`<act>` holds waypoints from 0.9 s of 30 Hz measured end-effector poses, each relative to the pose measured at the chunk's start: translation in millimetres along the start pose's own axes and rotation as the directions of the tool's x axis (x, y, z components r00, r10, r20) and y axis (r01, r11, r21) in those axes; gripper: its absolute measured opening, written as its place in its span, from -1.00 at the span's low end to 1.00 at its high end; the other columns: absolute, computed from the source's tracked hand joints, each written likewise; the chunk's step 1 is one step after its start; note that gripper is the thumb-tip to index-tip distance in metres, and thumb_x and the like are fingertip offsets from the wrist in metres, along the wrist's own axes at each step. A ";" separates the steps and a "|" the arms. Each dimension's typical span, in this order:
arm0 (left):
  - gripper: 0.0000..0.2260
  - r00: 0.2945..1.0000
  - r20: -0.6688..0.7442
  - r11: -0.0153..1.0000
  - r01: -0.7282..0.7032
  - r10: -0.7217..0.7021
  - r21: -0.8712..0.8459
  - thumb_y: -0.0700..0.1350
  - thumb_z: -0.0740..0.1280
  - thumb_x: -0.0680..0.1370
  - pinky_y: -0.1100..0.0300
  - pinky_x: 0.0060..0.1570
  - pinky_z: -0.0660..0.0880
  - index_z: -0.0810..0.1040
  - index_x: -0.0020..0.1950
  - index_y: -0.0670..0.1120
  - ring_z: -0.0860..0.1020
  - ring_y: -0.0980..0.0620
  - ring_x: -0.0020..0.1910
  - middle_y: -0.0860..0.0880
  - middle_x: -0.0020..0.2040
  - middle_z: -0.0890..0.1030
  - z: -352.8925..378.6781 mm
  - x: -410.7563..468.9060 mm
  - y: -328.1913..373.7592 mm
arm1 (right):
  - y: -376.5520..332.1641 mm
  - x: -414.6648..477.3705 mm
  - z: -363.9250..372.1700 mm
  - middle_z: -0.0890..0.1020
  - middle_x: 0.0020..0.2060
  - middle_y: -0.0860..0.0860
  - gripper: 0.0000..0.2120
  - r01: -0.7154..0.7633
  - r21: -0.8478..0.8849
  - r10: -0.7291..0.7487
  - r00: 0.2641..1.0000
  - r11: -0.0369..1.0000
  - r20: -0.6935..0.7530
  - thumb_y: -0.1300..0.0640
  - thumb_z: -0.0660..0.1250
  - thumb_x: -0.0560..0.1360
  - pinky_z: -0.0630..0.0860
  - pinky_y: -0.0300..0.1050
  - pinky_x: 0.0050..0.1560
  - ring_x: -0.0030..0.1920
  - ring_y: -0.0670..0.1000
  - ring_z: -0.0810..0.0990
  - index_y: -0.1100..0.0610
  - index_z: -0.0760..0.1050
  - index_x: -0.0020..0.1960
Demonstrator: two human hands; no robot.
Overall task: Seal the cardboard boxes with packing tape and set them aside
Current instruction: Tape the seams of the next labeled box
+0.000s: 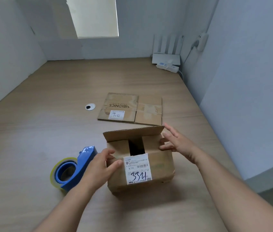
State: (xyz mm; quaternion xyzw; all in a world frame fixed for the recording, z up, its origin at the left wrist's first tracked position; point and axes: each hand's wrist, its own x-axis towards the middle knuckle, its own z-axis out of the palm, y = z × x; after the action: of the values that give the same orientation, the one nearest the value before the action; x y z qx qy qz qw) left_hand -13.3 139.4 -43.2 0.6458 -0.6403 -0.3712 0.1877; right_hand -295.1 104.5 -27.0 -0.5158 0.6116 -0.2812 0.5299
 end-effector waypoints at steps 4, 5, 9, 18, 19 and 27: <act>-0.62 0.975 -0.219 0.976 0.006 0.042 0.216 0.01 0.38 0.51 0.10 0.16 0.44 0.41 0.27 -0.05 0.42 0.01 0.18 -0.01 0.15 0.49 26.4 8.2 -1.2 | 1.5 1.4 8.1 0.61 0.04 0.16 -0.72 -0.056 -0.119 0.044 0.994 0.991 -0.100 -0.09 0.16 0.60 0.58 0.06 0.01 -0.08 0.08 0.58 0.05 0.55 0.08; -0.62 0.968 -0.251 0.978 0.023 0.031 0.208 0.01 0.38 0.51 0.07 0.20 0.42 0.41 0.27 -0.06 0.39 0.00 0.20 -0.03 0.17 0.48 30.9 8.1 -3.4 | 5.4 1.7 9.3 0.59 0.04 0.15 -0.76 -0.055 -0.178 0.032 0.991 0.983 -0.128 -0.08 0.21 0.58 0.58 0.07 0.00 -0.05 0.10 0.57 0.04 0.56 0.00; -0.47 0.917 -0.381 0.984 0.158 -0.117 0.078 0.05 0.45 0.45 -0.03 0.23 0.38 0.38 0.30 -0.15 0.37 -0.10 0.24 -0.12 0.22 0.42 39.4 0.2 -8.8 | 31.5 -4.4 18.9 0.46 0.13 -0.02 -0.75 -0.042 -0.432 -0.043 0.982 0.901 -0.185 -0.01 0.33 0.53 0.48 -0.08 0.17 0.05 -0.01 0.54 -0.04 0.54 0.20; -0.53 0.993 -0.118 0.985 -0.010 0.030 0.171 0.06 0.22 0.60 0.07 0.46 0.18 0.25 0.50 0.08 0.13 0.09 0.51 0.13 0.56 0.06 37.8 -9.1 -13.1 | 53.2 -7.4 37.9 0.53 0.20 0.01 -0.65 -0.011 -0.413 -0.118 0.950 0.911 -0.288 0.01 0.25 0.57 0.46 -0.11 0.15 0.12 0.01 0.53 -0.05 0.44 0.35; -0.54 0.993 -0.115 0.988 -0.012 0.030 0.152 0.05 0.22 0.61 0.08 0.47 0.16 0.25 0.51 0.07 0.12 0.10 0.52 0.14 0.56 0.06 37.3 -8.1 -14.1 | 52.7 -7.7 38.1 0.51 0.21 0.00 -0.63 -0.010 -0.394 -0.107 0.956 0.919 -0.274 -0.01 0.26 0.57 0.46 -0.11 0.16 0.13 0.00 0.52 -0.06 0.42 0.37; -0.56 0.990 -0.120 0.993 -0.062 0.074 0.096 -0.01 0.24 0.60 0.13 0.50 0.09 0.32 0.48 0.01 0.10 0.14 0.52 0.18 0.52 0.10 30.7 0.6 -24.8 | 54.1 -0.6 43.5 0.40 0.11 -0.03 -0.51 0.028 -0.267 -0.088 0.973 0.963 -0.215 0.01 0.37 0.51 0.39 -0.18 0.26 0.13 -0.01 0.48 -0.11 0.36 0.42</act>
State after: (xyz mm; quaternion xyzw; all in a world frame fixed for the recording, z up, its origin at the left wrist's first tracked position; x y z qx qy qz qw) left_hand -18.4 148.6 -81.3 0.6532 -0.6657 -0.2940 0.2093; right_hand -272.4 130.6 -87.2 -0.5641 0.6840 -0.2695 0.3759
